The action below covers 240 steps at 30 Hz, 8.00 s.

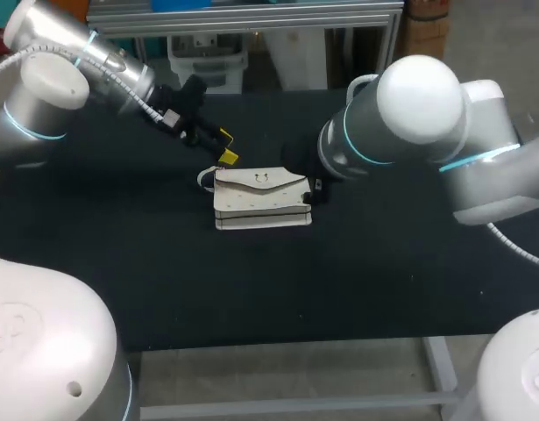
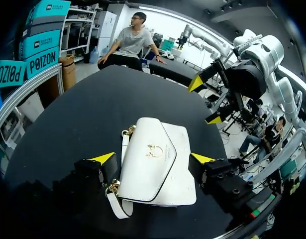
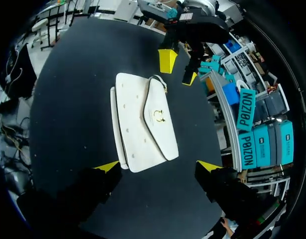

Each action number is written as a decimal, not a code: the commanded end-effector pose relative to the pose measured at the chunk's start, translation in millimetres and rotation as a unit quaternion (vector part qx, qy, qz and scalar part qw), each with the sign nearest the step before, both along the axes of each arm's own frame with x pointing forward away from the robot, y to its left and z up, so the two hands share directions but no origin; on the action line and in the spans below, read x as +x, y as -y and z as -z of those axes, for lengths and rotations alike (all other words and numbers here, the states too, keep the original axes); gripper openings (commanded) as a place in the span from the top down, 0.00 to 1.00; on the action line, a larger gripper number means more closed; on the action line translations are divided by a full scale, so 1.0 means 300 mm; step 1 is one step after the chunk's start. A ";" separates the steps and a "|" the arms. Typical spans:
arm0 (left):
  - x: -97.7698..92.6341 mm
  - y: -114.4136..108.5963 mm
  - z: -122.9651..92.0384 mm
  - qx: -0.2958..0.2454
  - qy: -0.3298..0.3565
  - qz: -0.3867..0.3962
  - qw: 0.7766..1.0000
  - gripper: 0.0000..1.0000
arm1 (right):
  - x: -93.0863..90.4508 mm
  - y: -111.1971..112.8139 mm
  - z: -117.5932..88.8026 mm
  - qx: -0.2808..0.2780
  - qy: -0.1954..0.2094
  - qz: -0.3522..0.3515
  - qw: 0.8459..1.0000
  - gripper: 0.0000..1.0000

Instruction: Pick up the bag, open it, inspect its contents, close it, and place it on the opposite side

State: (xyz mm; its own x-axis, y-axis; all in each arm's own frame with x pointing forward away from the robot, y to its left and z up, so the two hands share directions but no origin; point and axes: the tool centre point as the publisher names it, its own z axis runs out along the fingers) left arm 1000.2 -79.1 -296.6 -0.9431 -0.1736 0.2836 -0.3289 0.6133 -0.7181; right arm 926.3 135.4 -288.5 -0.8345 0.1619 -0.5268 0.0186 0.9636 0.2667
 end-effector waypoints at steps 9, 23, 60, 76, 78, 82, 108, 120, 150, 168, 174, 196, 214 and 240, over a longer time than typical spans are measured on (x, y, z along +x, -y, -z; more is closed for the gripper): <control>-0.014 -0.043 -0.050 0.084 -0.028 -0.034 0.995 0.00 | 0.023 0.038 -0.098 -0.054 -0.102 -0.033 0.993 0.00; -0.010 -0.074 -0.044 0.114 -0.053 -0.055 0.991 0.00 | 0.048 0.062 -0.093 -0.069 -0.195 -0.074 0.976 0.00; 0.011 -0.054 -0.023 0.077 -0.145 -0.233 0.959 0.00 | 0.096 0.142 -0.118 0.051 -0.356 0.037 0.932 0.00; 0.076 -0.100 -0.013 0.091 -0.215 -0.548 0.803 0.00 | 0.042 0.216 -0.104 0.119 -0.412 0.150 0.891 0.00; 0.076 -0.100 -0.013 0.091 -0.215 -0.548 0.803 0.00 | 0.042 0.216 -0.104 0.119 -0.412 0.150 0.891 0.00; 0.076 -0.100 -0.013 0.091 -0.215 -0.548 0.803 0.00 | 0.042 0.216 -0.104 0.119 -0.412 0.150 0.891 0.00; 0.057 -0.124 0.077 0.170 -0.412 -0.571 0.689 0.00 | -0.071 0.227 0.003 0.178 -0.485 0.372 0.771 0.00; 0.018 -0.105 0.110 0.172 -0.371 -0.566 0.716 0.00 | -0.081 0.218 0.018 0.186 -0.479 0.384 0.767 0.00; -0.049 -0.094 0.165 0.104 -0.380 -0.554 0.733 0.00 | -0.100 0.244 0.081 0.315 -0.489 0.552 0.597 0.00; -0.062 -0.080 0.167 0.090 -0.383 -0.522 0.757 0.00 | -0.063 0.157 0.144 0.335 -0.524 0.529 0.578 0.00; -0.065 -0.088 0.180 0.083 -0.395 -0.509 0.760 0.00 | -0.006 0.134 0.179 0.360 -0.543 0.510 0.562 0.00; -0.051 -0.093 0.194 0.064 -0.444 -0.464 0.764 0.00 | 0.068 0.062 0.182 0.383 -0.564 0.476 0.555 0.00; -0.025 -0.065 0.202 0.062 -0.472 -0.429 0.768 0.00 | 0.164 0.013 0.220 0.420 -0.558 0.450 0.556 0.00; 0.004 -0.054 0.222 0.043 -0.496 -0.393 0.773 0.28 | 0.220 -0.093 0.262 0.437 -0.572 0.447 0.532 0.46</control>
State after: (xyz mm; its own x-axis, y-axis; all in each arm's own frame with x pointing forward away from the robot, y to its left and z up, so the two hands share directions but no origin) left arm 1000.1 -63.6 -360.9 0.1383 -0.6460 0.7507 -0.9871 -0.0279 0.1578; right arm 990.6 160.7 -364.0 0.0875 0.5332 0.8415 0.9962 -0.0504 -0.0717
